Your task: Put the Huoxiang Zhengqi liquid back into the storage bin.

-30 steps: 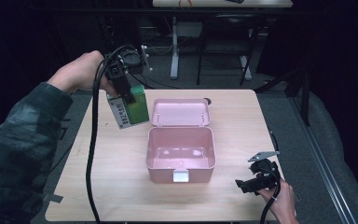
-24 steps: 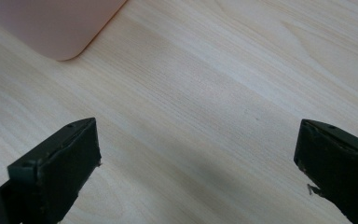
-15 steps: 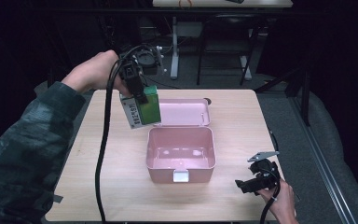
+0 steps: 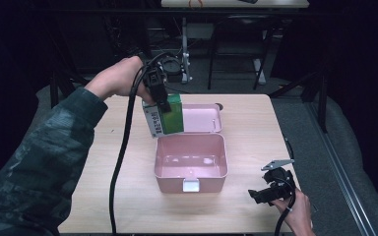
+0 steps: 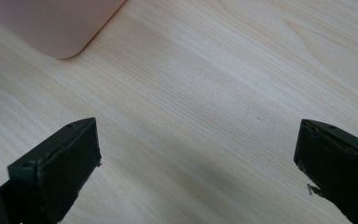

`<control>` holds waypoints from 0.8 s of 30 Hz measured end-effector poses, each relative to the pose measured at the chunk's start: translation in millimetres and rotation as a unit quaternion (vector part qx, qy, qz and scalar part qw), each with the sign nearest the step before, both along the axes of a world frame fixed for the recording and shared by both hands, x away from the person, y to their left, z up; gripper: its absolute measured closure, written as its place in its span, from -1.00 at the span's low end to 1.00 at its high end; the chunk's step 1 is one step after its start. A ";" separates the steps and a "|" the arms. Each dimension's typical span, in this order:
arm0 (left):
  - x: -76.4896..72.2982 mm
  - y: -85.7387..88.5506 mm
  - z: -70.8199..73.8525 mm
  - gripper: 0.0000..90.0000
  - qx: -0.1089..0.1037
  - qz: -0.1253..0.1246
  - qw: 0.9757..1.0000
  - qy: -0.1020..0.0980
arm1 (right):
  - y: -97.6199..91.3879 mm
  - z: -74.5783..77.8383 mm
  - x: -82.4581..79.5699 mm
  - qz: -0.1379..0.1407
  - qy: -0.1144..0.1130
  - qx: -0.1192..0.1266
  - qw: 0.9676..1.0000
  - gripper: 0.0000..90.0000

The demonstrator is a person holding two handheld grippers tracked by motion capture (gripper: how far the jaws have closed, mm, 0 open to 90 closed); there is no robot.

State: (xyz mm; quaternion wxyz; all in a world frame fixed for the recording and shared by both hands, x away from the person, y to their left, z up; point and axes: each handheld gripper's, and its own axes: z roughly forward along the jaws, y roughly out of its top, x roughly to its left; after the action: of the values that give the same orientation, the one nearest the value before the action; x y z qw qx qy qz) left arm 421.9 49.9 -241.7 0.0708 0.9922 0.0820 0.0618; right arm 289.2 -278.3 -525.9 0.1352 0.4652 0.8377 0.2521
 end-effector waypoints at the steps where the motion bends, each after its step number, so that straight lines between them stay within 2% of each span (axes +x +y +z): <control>1: 0.6 -1.1 -0.4 0.40 0.001 -0.002 1.000 0.001 | -0.6 0.3 -0.1 0.001 -0.001 -0.003 1.000 -1.00; 6: -1.1 -7.8 -7.0 0.40 0.003 -0.004 1.000 0.002 | 0.7 0.7 -0.9 0.001 -0.002 0.000 1.000 -1.00; 9: -1.7 -11.8 -11.0 0.40 -0.001 -0.014 1.000 0.007 | 2.1 0.0 -0.6 0.005 -0.001 -0.002 1.000 -1.00; 12: 0.0 -14.1 -16.3 0.40 -0.015 -0.016 1.000 0.014 | 2.5 -1.2 0.5 0.008 0.001 -0.004 1.000 -1.00; 15: -0.6 -17.5 -21.9 0.41 -0.008 -0.019 1.000 0.014 | 3.6 -1.7 0.7 0.007 0.001 -0.003 1.000 -1.00; 19: -1.1 -18.8 -26.2 0.41 -0.020 -0.021 0.999 0.017 | 3.8 -1.9 0.8 0.008 0.001 -0.004 1.000 -1.00; 24: -3.4 -22.9 -31.8 0.41 -0.022 -0.032 0.999 0.022 | 2.7 -2.1 0.5 0.006 0.003 -0.003 1.000 -1.00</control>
State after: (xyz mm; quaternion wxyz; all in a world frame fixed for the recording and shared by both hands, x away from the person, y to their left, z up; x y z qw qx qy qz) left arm 418.5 27.0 -273.5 0.0929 0.9936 0.0532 0.0356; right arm 289.7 -275.6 -528.0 0.1327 0.4605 0.8417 0.2486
